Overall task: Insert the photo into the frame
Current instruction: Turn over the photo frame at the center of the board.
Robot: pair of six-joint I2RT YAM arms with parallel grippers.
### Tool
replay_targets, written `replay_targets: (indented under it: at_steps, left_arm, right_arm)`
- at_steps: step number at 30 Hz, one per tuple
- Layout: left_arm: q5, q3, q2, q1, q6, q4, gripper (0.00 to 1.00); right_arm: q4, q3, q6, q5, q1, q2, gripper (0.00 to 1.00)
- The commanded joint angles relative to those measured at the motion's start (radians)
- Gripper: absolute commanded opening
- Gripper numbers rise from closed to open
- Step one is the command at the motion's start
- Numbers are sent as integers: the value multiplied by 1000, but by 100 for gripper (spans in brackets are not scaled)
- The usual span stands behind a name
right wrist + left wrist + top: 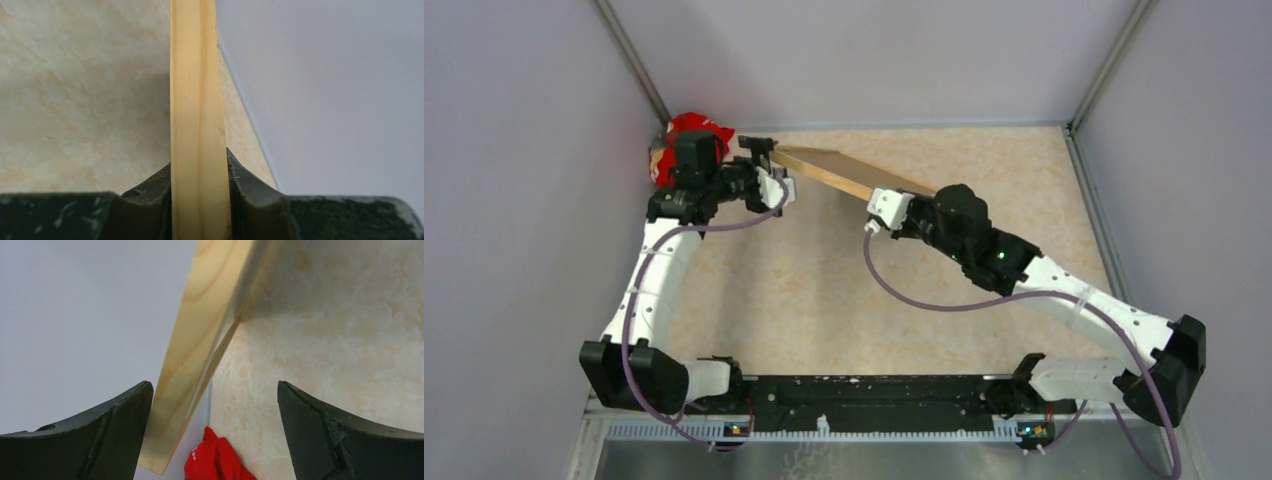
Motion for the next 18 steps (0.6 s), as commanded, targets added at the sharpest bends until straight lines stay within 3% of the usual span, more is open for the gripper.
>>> replay_targets:
  at_steps: [1, 5, 11, 18]
  left_arm:
    - [121, 170, 55, 73, -287, 21, 99]
    - [226, 335, 126, 171, -527, 53, 99]
    - [320, 380, 131, 278, -937, 269, 99]
    - [319, 385, 153, 313, -1132, 321, 99]
  right_arm:
    - [-17, 259, 282, -53, 0, 57, 0]
    - [-213, 548, 477, -25, -8, 183, 0]
    - [-568, 963, 687, -62, -85, 394, 0]
    - [-685, 1007, 963, -321, -354, 478, 0]
